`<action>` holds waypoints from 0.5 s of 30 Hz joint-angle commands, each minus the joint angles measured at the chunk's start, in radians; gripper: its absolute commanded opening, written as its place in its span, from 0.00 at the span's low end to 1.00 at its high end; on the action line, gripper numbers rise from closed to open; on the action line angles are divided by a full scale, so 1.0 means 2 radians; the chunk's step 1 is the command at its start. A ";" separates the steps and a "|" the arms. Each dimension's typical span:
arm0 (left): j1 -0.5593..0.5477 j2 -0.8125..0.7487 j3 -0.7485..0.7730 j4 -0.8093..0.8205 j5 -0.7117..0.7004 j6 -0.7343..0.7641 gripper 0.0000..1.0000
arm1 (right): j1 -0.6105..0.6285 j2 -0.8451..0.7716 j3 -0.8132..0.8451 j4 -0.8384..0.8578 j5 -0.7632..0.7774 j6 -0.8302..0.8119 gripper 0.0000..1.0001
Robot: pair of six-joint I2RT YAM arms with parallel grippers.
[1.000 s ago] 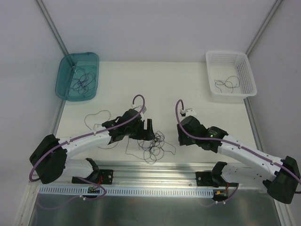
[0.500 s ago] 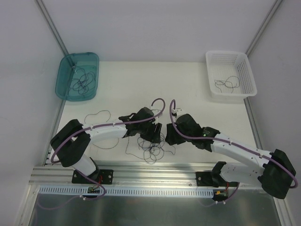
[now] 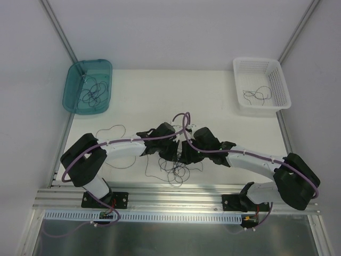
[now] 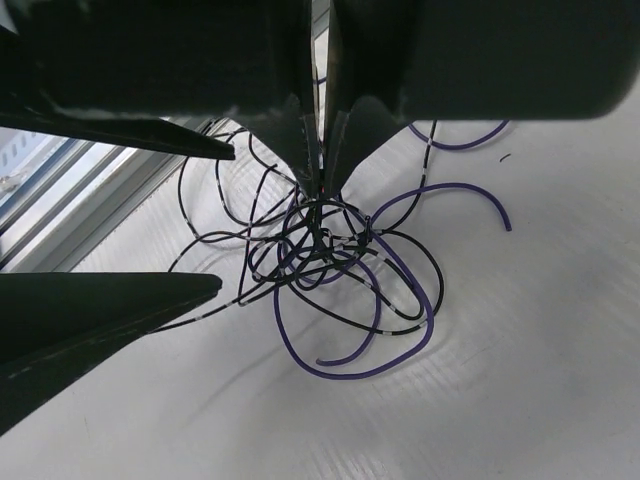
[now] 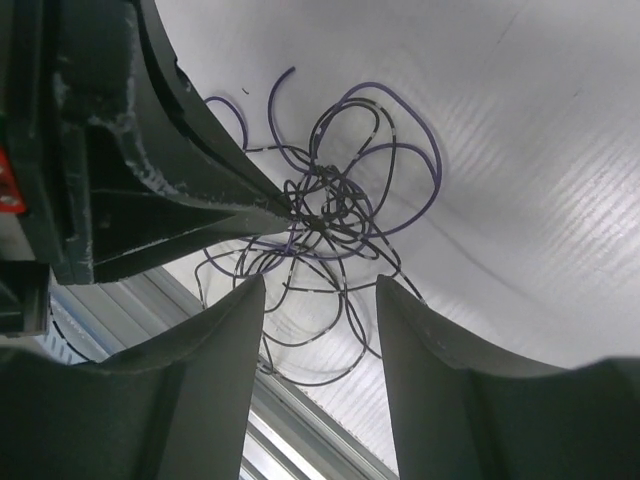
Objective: Untangle the cables
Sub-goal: Untie the cable.
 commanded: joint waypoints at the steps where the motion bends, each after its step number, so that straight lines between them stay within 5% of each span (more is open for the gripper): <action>1: -0.007 -0.011 -0.007 0.012 -0.010 0.007 0.00 | -0.007 0.014 0.004 0.036 -0.015 -0.006 0.51; 15: -0.007 -0.079 -0.038 0.028 0.022 0.007 0.00 | -0.025 -0.022 -0.020 0.058 -0.001 -0.010 0.42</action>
